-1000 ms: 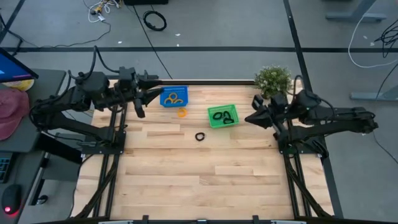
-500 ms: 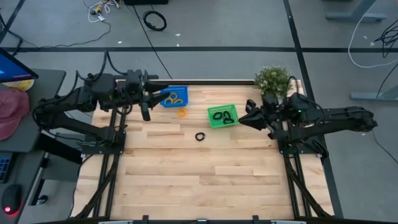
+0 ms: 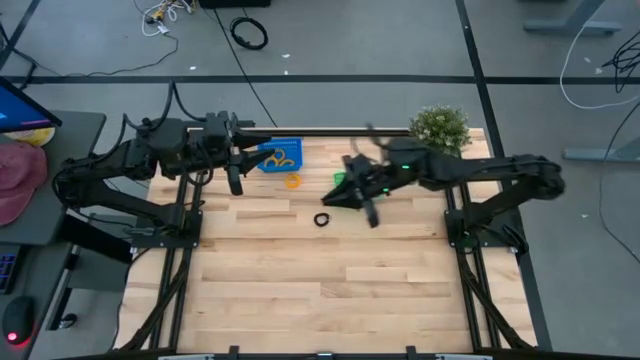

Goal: Sort spring keychains
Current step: Put the black spring keychain into the green bin

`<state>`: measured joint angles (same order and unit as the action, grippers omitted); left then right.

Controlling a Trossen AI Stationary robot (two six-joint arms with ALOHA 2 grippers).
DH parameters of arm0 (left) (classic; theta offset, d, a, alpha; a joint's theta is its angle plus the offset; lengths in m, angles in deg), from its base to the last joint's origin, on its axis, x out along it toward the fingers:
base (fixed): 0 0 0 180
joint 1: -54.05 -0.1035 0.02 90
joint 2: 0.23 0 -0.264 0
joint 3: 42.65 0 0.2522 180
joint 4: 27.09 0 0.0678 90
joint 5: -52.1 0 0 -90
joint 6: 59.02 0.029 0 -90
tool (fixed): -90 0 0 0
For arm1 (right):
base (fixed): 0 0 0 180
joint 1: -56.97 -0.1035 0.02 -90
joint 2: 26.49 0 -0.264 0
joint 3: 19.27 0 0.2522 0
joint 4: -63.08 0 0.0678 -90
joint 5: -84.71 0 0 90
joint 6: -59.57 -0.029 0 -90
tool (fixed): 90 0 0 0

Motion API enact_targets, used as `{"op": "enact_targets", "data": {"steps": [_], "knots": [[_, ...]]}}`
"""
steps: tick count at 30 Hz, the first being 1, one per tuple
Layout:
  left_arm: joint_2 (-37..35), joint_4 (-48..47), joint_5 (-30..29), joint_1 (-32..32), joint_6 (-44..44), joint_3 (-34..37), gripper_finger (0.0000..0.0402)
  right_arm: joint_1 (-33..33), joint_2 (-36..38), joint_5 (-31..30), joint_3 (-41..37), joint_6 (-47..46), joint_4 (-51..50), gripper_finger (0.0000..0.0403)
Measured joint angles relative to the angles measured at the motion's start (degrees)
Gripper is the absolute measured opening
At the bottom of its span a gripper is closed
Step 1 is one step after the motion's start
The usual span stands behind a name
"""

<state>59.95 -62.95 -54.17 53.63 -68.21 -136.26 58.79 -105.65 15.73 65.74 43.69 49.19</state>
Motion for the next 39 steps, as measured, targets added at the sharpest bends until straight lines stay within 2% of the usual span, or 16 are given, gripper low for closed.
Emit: {"op": "enact_targets", "data": {"steps": [7, 16, 21, 26, 39], "knots": [[0.0, -0.05, 0.0, 0.0, -0.01, 0.0, 0.0165, 1.19, -9.67, -0.81, 10.58, 5.32, -11.01, 0.0038], [0.0, -0.05, -0.46, 0.02, -0.02, 0.0, 0.0165, 3.64, -18.48, -4.13, 11.95, 9.4, -25.0, 0.0051], [-0.02, -0.05, -0.5, 0.02, -0.02, 0.0, 0.0165, 4.64, -22.8, -4.27, 11.93, 12.39, -29.71, 0.0084], [-0.02, -0.05, -0.59, 0.02, -0.02, 0.0, 0.0165, 4.76, -25.61, -7.11, 11.93, 16.93, -31.63, 0.0127], [-0.02, -0.12, -0.61, 0.02, 2.4, 0.0, 0.0165, 4.22, -31.87, -6.58, 11.93, 25.02, -34.44, 0.0226]]}}
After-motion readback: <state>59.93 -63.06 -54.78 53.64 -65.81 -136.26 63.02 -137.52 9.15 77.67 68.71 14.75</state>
